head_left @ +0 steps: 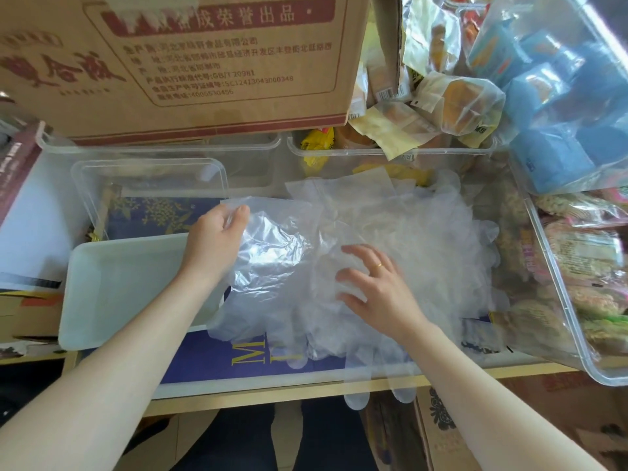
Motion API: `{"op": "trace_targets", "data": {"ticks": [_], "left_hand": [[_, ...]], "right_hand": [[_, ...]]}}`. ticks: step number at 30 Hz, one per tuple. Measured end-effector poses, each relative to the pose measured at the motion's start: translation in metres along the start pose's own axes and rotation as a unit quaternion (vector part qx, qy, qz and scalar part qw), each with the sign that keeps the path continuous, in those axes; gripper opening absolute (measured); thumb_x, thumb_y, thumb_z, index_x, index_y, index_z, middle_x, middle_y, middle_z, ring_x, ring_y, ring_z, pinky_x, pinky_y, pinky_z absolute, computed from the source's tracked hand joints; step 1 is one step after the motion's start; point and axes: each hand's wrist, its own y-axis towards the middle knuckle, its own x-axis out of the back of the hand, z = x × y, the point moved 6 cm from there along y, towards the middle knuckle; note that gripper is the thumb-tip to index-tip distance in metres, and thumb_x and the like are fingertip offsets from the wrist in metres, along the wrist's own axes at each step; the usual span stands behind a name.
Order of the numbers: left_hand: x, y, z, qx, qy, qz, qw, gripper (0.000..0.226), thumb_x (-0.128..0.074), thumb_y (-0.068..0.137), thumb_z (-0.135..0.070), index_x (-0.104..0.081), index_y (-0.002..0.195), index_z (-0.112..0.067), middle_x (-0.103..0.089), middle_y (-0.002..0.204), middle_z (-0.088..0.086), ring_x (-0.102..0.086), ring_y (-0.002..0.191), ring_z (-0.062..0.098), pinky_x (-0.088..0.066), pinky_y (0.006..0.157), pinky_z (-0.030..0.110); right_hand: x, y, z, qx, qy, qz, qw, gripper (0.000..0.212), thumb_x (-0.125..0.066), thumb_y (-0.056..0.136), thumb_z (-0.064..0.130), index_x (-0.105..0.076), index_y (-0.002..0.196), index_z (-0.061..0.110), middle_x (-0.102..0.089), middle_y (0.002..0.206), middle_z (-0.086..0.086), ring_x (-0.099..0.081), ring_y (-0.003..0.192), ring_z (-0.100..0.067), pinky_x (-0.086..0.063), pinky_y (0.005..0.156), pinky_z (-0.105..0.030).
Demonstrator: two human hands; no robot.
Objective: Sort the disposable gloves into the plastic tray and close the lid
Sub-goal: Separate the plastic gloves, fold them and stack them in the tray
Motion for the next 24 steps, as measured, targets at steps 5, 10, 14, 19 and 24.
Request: {"op": "trace_targets", "data": {"ticks": [5, 10, 14, 19, 24], "left_hand": [[0.009, 0.002, -0.001, -0.026, -0.006, 0.019, 0.999, 0.027, -0.045, 0.098, -0.027, -0.066, 0.084, -0.019, -0.059, 0.078, 0.007, -0.052, 0.075, 0.019, -0.03, 0.062, 0.028], [0.025, 0.004, -0.01, -0.015, -0.04, 0.026, 0.999, 0.027, -0.048, 0.096, -0.029, -0.067, 0.078, -0.022, -0.041, 0.044, -0.005, -0.038, 0.049, 0.013, -0.032, 0.056, 0.03], [0.042, 0.007, -0.02, -0.034, -0.059, 0.031, 0.997, 0.021, -0.051, 0.095, -0.031, -0.07, 0.091, -0.021, -0.056, 0.068, 0.002, -0.05, 0.067, 0.018, -0.035, 0.065, 0.029], [0.056, 0.013, -0.022, -0.033, -0.087, 0.043, 0.995, 0.027, -0.053, 0.093, -0.031, -0.072, 0.101, -0.013, -0.031, 0.034, -0.008, -0.03, 0.039, 0.009, -0.027, 0.05, 0.03], [0.055, 0.012, -0.025, -0.031, -0.11, 0.063, 0.991, 0.033, -0.053, 0.09, -0.034, -0.069, 0.083, -0.006, -0.035, 0.036, -0.009, -0.03, 0.046, 0.018, -0.028, 0.053, 0.03]], "right_hand": [[0.016, 0.013, 0.0, -0.144, 0.205, -0.068, 0.966, 0.007, -0.055, 0.082, 0.015, -0.062, 0.081, 0.011, -0.065, 0.094, 0.004, -0.058, 0.082, -0.003, -0.043, 0.072, -0.019], [0.057, 0.025, -0.017, -0.427, 0.486, -0.156, 0.747, 0.02, -0.046, 0.091, 0.005, -0.051, 0.072, 0.011, -0.07, 0.071, -0.007, -0.062, 0.058, -0.017, -0.046, 0.058, -0.027], [0.1, 0.03, -0.008, -0.411, 0.537, -0.132, 0.724, 0.049, -0.036, 0.098, 0.019, -0.07, 0.065, 0.01, -0.071, 0.067, -0.005, -0.062, 0.069, -0.025, -0.049, 0.066, -0.03], [0.125, 0.022, -0.002, -0.365, 0.596, -0.13, 0.704, 0.043, -0.03, 0.1, 0.036, -0.064, 0.086, 0.013, -0.069, 0.082, -0.006, -0.062, 0.074, -0.024, -0.047, 0.068, -0.031], [0.101, -0.006, -0.016, -0.512, 0.471, -0.223, 0.683, 0.035, -0.034, 0.102, 0.029, -0.064, 0.091, 0.013, -0.064, 0.087, -0.006, -0.06, 0.069, -0.021, -0.051, 0.07, -0.032]]}}
